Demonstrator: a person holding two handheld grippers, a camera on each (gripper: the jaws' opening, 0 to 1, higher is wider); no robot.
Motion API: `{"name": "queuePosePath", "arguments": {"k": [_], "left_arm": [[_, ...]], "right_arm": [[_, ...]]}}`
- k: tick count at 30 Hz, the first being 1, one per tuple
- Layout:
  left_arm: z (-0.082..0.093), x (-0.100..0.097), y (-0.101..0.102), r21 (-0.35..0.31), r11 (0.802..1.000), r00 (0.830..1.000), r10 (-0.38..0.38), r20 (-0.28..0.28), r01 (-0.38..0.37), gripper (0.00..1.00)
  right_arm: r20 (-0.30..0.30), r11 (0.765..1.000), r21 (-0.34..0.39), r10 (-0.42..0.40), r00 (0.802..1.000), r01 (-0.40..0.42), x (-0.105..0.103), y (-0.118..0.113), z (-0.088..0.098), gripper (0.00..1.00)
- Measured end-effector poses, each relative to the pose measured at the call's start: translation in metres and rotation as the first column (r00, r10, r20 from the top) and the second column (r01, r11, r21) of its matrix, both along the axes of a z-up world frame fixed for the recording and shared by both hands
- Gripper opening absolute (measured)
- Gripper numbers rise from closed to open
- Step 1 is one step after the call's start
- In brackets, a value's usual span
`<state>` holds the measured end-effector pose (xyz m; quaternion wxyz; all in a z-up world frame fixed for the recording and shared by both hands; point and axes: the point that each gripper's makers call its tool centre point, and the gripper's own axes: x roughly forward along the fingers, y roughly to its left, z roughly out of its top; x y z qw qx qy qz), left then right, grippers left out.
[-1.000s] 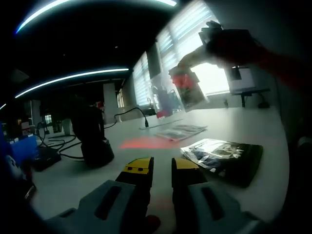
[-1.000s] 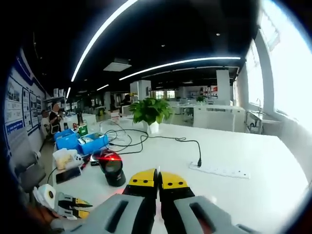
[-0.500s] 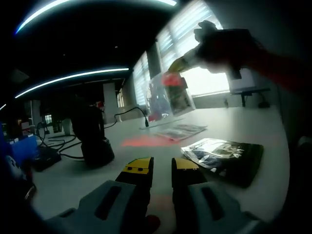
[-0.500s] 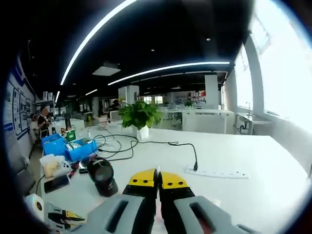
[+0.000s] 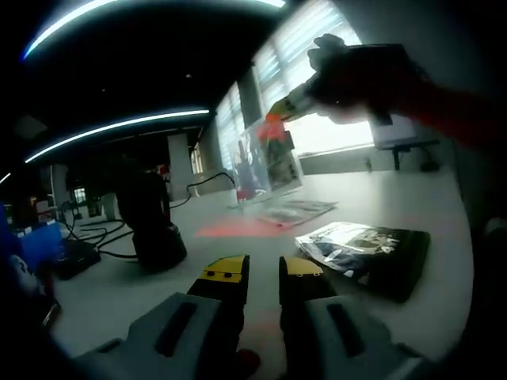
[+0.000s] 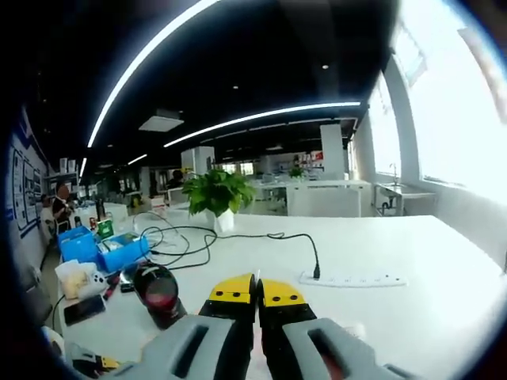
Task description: Clip sheet goods on table flip sheet goods clip sheet goods scan sheet goods put sheet goods back to table
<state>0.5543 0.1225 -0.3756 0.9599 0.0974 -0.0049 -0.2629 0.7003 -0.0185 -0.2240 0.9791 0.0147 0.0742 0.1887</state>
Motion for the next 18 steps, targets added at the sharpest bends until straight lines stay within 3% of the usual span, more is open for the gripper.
{"name": "queuePosePath", "arguments": {"k": [7, 18], "left_arm": [[0.0, 0.0, 0.0, 0.0, 1.0, 1.0, 0.0, 0.0, 0.0, 0.08], [0.0, 0.001, 0.0, -0.001, 1.0, 1.0, 0.002, -0.001, -0.002, 0.08]], "right_arm": [[-0.003, 0.999, 0.031, -0.014, 1.0, 0.015, 0.003, 0.003, 0.0, 0.0], [0.028, 1.0, -0.007, -0.028, 0.999, 0.028, -0.002, 0.019, -0.003, 0.0]]}}
